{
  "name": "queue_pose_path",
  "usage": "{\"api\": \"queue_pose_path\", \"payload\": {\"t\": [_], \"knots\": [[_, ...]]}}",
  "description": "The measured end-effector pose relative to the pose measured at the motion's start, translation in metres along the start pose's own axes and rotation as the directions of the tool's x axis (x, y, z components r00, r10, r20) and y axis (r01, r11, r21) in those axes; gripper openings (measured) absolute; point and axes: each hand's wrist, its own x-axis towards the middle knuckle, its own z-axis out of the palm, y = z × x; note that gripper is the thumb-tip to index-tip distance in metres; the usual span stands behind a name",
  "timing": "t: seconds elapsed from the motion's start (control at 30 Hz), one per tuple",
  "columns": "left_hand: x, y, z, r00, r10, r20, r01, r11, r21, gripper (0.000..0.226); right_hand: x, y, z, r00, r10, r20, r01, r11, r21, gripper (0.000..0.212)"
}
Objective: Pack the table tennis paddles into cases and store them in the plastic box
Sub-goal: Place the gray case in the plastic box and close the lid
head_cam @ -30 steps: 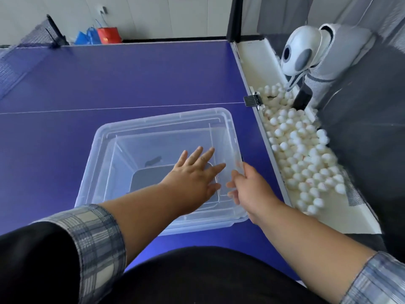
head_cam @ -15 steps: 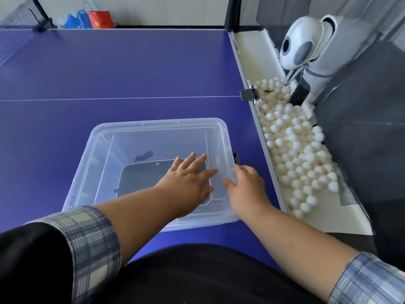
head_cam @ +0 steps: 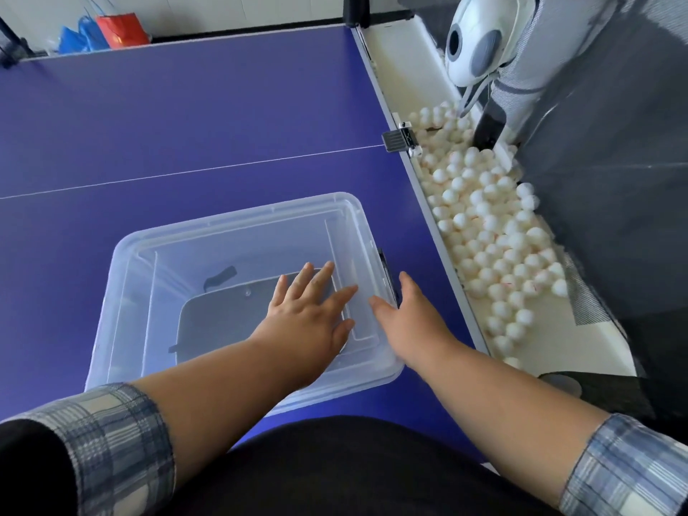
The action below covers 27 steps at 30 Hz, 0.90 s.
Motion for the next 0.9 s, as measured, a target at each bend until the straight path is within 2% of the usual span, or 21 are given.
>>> {"api": "queue_pose_path", "payload": {"t": [0.1, 0.23, 0.43, 0.53, 0.7, 0.9], "knots": [[0.002, 0.002, -0.004, 1.0, -0.01, 0.017, 0.01, 1.0, 0.008, 0.078, 0.005, 0.002, -0.001, 0.999, 0.031, 0.041, -0.033, 0.998, 0.052, 0.081], [0.006, 0.003, -0.007, 1.0, -0.021, 0.016, 0.021, 1.0, 0.008, 0.082, 0.009, 0.003, -0.004, 0.993, 0.08, 0.091, -0.091, 0.989, 0.118, 0.084], [0.003, -0.015, -0.002, 1.0, -0.001, 0.001, 0.001, 1.0, 0.017, 0.066, 0.009, -0.005, 0.007, 0.984, 0.121, 0.13, -0.136, 0.984, 0.115, 0.087], [0.0, -0.018, 0.0, 1.0, -0.003, -0.001, 0.003, 1.0, 0.027, 0.065, 0.007, -0.007, 0.011, 0.984, 0.122, 0.13, -0.136, 0.985, 0.102, 0.087], [-0.005, -0.011, 0.001, 1.0, -0.001, 0.014, 0.001, 1.0, 0.011, 0.069, -0.002, 0.001, 0.01, 0.984, 0.117, 0.137, -0.144, 0.967, 0.211, 0.087], [-0.018, -0.009, 0.007, 0.997, 0.036, 0.062, -0.038, 0.999, 0.018, 0.067, -0.013, 0.012, 0.015, 0.989, 0.075, 0.128, -0.099, 0.976, 0.193, 0.09]]}}
